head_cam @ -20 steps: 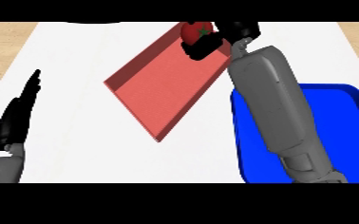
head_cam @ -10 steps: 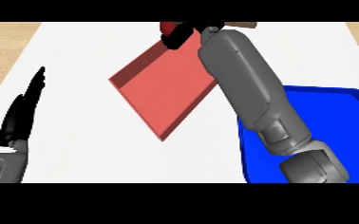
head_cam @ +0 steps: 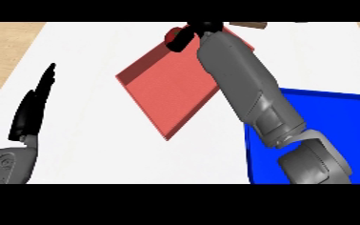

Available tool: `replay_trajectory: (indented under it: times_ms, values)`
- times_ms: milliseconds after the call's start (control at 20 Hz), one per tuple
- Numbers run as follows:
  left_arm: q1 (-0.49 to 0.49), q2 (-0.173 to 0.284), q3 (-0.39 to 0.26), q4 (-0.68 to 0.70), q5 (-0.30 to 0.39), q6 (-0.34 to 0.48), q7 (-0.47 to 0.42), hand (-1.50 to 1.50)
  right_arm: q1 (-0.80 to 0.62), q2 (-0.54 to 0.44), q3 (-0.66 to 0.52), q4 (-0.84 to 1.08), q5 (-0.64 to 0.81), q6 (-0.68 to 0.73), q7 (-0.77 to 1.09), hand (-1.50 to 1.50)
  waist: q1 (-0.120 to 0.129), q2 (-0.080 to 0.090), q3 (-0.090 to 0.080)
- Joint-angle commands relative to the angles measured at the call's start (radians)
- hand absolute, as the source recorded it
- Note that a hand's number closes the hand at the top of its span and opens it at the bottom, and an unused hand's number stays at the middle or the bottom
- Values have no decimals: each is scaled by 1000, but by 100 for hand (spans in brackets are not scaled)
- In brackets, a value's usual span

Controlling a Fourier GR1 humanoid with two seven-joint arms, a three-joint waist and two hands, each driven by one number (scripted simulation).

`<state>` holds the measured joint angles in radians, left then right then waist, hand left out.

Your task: Pick the tomato from the tray and place it in the cardboard box

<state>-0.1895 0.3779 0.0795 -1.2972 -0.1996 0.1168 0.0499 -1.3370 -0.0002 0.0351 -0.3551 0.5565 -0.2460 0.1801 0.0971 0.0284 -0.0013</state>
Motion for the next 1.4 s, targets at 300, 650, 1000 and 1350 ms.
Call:
replay_trajectory:
  times_ms: [300, 650, 1000, 1350]
  values:
    - [-16, -22, 1, 35, -16, 19, -19, 0, -5, 0, -48, 80, -122, -121, -194, -150, 4, 7, 0]
    - [-37, 5, 31, 65, -12, 9, -16, 0, -14, 0, -156, 45, -236, -221, -327, -150, -30, 2, 1]
    - [49, 20, 61, 63, 13, -21, -62, 0, 26, -78, -262, 23, -340, -101, -439, -150, -64, -16, 1]
    - [132, -8, 53, -42, -2, 6, -42, 0, 141, -250, -305, 19, -374, 8, -507, -150, -72, -23, 2]
